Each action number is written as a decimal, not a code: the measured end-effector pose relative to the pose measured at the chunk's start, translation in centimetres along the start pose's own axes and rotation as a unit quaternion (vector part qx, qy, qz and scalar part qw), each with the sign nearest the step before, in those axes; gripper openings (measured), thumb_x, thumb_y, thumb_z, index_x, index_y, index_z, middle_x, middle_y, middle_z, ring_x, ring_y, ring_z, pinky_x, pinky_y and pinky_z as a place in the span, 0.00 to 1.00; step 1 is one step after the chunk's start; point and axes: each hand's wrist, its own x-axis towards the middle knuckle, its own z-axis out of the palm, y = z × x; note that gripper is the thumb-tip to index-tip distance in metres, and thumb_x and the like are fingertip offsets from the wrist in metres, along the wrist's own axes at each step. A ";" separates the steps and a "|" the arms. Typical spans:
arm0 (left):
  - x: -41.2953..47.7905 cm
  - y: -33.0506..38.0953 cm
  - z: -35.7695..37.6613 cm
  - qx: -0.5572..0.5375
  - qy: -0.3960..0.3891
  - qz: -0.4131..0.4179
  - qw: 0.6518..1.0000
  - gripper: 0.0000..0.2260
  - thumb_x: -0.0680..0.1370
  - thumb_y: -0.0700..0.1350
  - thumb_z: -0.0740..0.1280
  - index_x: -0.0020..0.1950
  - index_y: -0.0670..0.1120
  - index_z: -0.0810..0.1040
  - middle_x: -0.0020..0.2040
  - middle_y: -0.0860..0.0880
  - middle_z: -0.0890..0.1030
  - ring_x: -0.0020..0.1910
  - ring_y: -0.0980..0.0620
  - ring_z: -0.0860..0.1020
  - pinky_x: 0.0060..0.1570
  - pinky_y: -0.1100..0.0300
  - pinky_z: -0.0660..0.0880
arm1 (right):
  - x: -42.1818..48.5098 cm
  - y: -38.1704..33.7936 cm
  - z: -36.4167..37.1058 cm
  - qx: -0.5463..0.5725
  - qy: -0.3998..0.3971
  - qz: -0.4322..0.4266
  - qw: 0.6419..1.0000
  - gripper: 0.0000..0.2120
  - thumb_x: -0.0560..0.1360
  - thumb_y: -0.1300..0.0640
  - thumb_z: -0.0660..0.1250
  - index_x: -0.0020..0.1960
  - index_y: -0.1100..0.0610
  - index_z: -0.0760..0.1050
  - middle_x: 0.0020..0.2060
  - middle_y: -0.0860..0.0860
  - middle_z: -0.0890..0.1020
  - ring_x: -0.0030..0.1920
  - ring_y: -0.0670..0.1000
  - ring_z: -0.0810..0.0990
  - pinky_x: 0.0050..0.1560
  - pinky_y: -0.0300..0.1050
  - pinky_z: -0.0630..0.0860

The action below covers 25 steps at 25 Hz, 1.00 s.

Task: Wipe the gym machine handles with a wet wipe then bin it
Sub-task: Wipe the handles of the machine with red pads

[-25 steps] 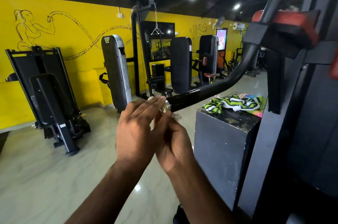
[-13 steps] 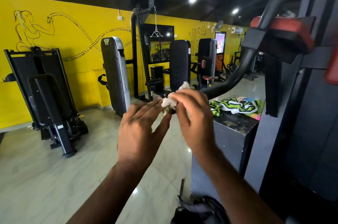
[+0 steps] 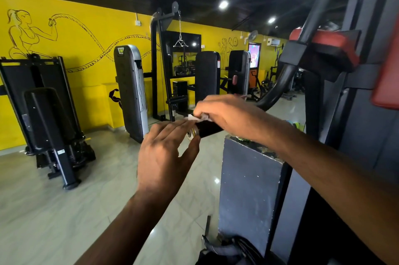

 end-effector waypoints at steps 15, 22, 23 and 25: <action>1.3 0.1 0.2 0.017 -0.050 0.004 0.999 0.13 0.75 0.50 0.69 0.56 0.48 0.84 0.53 0.52 0.84 0.52 0.49 0.77 0.46 0.53 0.77 | -4.0 0.0 4.0 0.014 0.298 0.154 0.942 0.09 0.76 0.64 0.68 0.54 0.58 0.83 0.47 0.53 0.80 0.45 0.49 0.78 0.44 0.41 0.75; 1.4 0.4 0.5 0.039 -0.057 0.008 0.998 0.13 0.75 0.50 0.67 0.56 0.47 0.83 0.52 0.51 0.84 0.53 0.48 0.78 0.47 0.52 0.76 | -2.6 -6.1 9.9 0.654 0.542 0.385 0.362 0.06 0.75 0.68 0.68 0.46 0.59 0.79 0.37 0.50 0.84 0.40 0.47 0.83 0.47 0.42 0.82; 1.5 0.4 0.5 0.041 -0.057 0.009 0.998 0.13 0.75 0.49 0.67 0.56 0.47 0.83 0.52 0.51 0.84 0.53 0.48 0.78 0.47 0.52 0.76 | -2.3 -6.2 10.0 0.705 0.522 0.378 0.296 0.05 0.77 0.69 0.66 0.48 0.61 0.78 0.36 0.52 0.83 0.38 0.48 0.83 0.44 0.41 0.82; 1.4 0.5 0.4 0.048 -0.057 0.009 0.997 0.13 0.75 0.49 0.67 0.57 0.47 0.83 0.52 0.50 0.84 0.53 0.47 0.78 0.47 0.53 0.75 | -2.1 -6.5 10.1 0.784 0.469 0.340 0.223 0.07 0.77 0.70 0.63 0.54 0.63 0.76 0.38 0.56 0.82 0.35 0.49 0.83 0.38 0.40 0.82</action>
